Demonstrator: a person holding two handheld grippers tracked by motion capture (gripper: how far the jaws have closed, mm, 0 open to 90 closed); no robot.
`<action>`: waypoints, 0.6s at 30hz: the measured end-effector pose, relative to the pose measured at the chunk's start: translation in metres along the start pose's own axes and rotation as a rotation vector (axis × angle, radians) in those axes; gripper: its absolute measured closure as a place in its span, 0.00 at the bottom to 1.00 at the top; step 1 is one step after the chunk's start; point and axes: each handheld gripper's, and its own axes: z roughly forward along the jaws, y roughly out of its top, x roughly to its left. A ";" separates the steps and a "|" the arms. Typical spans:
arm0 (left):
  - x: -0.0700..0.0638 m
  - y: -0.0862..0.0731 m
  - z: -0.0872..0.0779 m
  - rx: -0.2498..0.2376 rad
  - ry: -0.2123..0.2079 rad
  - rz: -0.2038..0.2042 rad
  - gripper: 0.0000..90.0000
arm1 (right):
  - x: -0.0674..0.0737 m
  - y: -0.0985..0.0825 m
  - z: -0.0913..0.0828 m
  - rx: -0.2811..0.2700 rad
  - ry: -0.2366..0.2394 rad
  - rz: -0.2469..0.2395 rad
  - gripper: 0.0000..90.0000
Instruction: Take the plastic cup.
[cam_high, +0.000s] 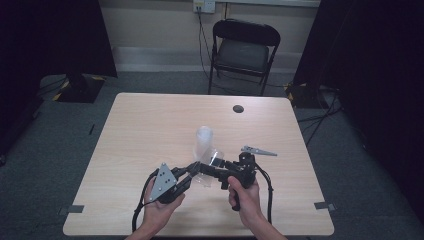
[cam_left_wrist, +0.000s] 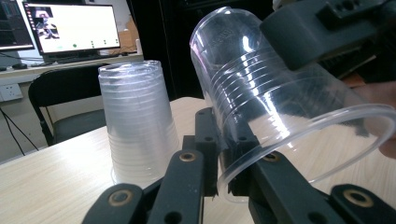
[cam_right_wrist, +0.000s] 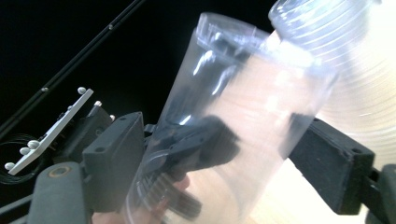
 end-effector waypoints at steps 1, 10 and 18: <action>0.000 0.000 0.000 0.000 0.000 0.000 0.95 | 0.000 0.000 0.000 0.000 0.000 0.000 0.21; 0.009 -0.003 0.000 0.040 -0.030 -0.108 0.95 | -0.007 0.004 -0.006 -0.031 -0.036 -0.054 0.21; 0.018 0.002 -0.007 0.135 -0.050 -0.187 0.96 | -0.008 0.007 -0.010 -0.041 -0.051 -0.070 0.22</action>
